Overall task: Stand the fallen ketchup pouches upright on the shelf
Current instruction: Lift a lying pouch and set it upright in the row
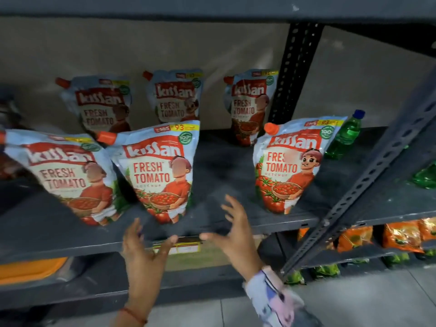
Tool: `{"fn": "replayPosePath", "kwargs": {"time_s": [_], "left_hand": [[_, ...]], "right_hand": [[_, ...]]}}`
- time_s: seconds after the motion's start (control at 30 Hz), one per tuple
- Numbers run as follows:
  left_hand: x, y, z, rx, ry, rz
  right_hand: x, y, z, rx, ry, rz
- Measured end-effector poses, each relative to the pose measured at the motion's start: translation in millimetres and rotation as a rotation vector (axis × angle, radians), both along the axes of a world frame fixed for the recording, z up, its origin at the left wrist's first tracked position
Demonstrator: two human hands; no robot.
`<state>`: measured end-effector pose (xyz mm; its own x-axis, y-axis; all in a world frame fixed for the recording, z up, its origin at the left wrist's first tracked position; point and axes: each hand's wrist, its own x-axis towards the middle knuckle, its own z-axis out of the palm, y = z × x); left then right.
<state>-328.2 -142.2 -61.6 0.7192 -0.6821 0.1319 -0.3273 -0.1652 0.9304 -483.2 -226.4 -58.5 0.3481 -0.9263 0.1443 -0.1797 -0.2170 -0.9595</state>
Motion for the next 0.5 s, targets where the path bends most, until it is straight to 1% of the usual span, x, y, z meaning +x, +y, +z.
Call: {"fn": "replayPosePath", "kwargs": {"time_s": [0.03, 0.07, 0.13, 0.17, 0.3, 0.4, 0.5], "left_hand": [[15, -3, 2, 0.062, 0.02, -0.033], [26, -8, 4, 0.106, 0.021, -0.112], [45, -21, 7, 0.116, 0.013, -0.271], [52, -27, 8, 0.094, 0.012, -0.307], [67, -41, 8, 0.075, -0.037, -0.271], [61, -47, 3, 0.067, -0.036, -0.299], [49, -57, 1, 0.061, -0.099, -0.312]], "right_hand": [[19, -10, 4, 0.053, 0.019, 0.09], [35, -19, 6, 0.087, 0.039, 0.172], [62, -30, 7, 0.136, 0.04, 0.291], [70, -33, 7, 0.147, 0.048, 0.302], [78, -39, 4, 0.098, 0.111, 0.18], [65, -43, 1, 0.078, 0.115, 0.142], [50, -48, -1, 0.044, 0.115, 0.097]]}}
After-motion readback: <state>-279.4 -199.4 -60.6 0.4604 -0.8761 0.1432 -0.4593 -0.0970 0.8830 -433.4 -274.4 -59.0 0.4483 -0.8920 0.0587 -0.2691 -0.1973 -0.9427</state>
